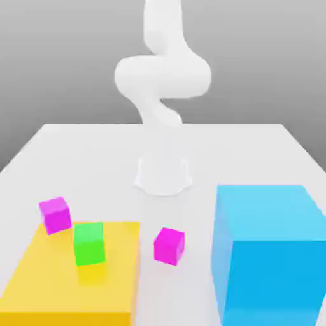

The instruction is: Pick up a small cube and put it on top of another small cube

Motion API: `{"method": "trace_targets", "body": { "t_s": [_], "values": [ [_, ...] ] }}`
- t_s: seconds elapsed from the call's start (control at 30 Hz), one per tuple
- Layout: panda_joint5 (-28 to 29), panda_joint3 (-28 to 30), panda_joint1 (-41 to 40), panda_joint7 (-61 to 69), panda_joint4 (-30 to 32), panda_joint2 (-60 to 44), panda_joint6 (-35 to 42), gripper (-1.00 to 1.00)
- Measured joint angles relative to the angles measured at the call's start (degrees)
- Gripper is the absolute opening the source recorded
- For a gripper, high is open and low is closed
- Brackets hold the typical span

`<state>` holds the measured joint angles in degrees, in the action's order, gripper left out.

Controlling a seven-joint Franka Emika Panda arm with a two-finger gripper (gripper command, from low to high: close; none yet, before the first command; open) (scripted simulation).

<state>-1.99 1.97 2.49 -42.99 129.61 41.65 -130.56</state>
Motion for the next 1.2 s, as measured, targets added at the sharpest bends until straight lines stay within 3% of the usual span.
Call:
{"method": "trace_targets", "body": {
  "t_s": [0.27,0.6,0.8,1.0,1.2],
  "values": [
    [-7.9,3.0,10.2,11.9,-2.3,-15.8,-0.7,0.00],
    [-12.8,-0.4,18.3,23.2,-4.3,-34.9,-2.6,0.00],
    [-10.1,-2.6,24.1,26.1,-5.3,-45.4,-4.8,0.00],
    [-3.5,-4.5,28.6,26.3,-4.9,-54.2,-8.1,0.00],
    [4.6,-6.8,35.3,23.7,5.0,-57.3,-18.4,0.00]
  ]
}}
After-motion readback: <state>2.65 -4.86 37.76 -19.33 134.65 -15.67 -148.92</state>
